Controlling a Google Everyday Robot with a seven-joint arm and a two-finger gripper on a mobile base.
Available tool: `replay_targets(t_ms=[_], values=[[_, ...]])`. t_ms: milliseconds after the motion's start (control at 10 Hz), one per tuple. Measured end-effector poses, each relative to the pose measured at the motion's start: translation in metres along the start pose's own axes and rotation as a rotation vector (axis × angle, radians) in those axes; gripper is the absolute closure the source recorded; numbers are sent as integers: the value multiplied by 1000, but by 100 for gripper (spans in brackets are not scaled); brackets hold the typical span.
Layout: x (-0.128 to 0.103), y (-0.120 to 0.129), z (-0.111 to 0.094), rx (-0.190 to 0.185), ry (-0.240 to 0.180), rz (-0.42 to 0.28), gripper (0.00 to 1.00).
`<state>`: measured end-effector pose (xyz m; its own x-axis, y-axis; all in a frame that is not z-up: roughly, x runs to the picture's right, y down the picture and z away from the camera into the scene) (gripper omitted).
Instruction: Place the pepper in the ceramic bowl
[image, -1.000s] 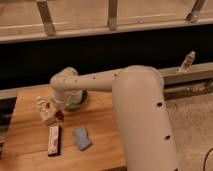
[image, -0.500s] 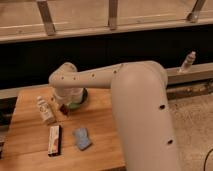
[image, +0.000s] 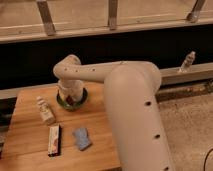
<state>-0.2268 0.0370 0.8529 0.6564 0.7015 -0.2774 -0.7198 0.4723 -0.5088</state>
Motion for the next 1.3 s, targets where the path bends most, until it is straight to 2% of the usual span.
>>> replay_targets(t_ms=[300, 600, 800, 900, 1200, 1300], values=[[-24, 4, 19, -30, 18, -44, 100], [-24, 8, 35, -60, 29, -61, 100], [-21, 7, 39, -63, 30, -60, 100], [-20, 5, 38, -62, 30, -57, 96], [-21, 8, 39, -65, 30, -61, 69], [-21, 8, 39, -64, 30, -59, 57]])
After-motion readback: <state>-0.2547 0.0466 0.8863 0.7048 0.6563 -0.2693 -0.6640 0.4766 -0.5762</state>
